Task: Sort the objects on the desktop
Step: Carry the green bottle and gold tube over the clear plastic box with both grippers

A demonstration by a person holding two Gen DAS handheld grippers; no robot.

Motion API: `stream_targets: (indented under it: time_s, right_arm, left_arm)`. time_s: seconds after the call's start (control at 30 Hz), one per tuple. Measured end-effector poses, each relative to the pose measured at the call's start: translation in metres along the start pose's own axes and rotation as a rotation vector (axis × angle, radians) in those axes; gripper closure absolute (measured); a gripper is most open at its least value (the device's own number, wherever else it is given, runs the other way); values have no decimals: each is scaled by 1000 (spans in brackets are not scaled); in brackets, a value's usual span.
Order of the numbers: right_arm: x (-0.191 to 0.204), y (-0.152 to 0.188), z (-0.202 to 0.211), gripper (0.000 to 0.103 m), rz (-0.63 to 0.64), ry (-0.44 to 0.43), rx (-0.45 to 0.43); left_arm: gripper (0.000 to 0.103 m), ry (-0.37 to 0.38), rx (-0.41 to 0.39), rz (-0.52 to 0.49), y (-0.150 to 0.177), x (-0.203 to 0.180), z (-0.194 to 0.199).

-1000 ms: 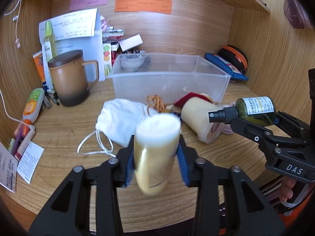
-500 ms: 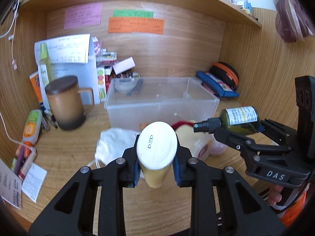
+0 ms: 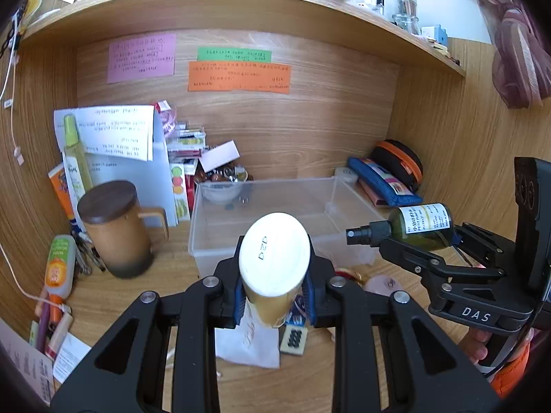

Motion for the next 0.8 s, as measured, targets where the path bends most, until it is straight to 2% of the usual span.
stream_targets:
  time_s: [0.57,0.8]
  right_arm:
    - [-24,-44,-25,43,22,9,-22]
    - [-41,-52,-43,43,29,2,6]
  left_arm:
    - [77,-6,1,-30,-60,-6,-32]
    - [77,-9,60,-28,-68,-6,-66]
Point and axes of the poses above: each gripper's, at about its wrist camera, not at the fingertips, and z roughly against the way its jaws point, x to its left, y to its underside, the point moved 10 cm from there along -z, roughly the way its jaws point, and after that the axes turned 10 degrees about z, right-handed, at the moved point
